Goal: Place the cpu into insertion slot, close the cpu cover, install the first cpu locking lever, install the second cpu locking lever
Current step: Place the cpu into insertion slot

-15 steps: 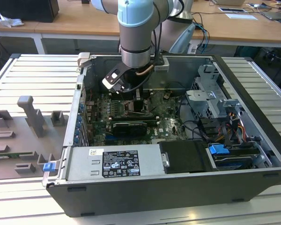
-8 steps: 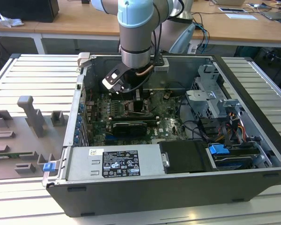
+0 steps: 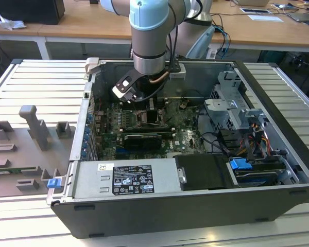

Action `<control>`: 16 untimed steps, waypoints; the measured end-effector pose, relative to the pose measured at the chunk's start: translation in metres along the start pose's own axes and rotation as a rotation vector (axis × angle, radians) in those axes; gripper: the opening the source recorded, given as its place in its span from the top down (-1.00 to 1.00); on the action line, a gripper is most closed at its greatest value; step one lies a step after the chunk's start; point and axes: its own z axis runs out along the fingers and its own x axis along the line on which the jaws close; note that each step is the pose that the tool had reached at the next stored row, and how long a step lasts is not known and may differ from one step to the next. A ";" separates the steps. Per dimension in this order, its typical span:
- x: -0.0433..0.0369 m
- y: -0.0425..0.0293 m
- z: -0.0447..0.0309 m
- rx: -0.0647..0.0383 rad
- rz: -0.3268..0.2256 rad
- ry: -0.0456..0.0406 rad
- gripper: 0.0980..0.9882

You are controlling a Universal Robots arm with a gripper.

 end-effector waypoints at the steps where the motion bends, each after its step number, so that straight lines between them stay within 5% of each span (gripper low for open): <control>1: 0.0000 0.0000 0.0000 0.000 0.000 0.0000 -0.16; 16: 0.0002 0.0008 -0.0112 0.000 0.000 0.0000 -0.16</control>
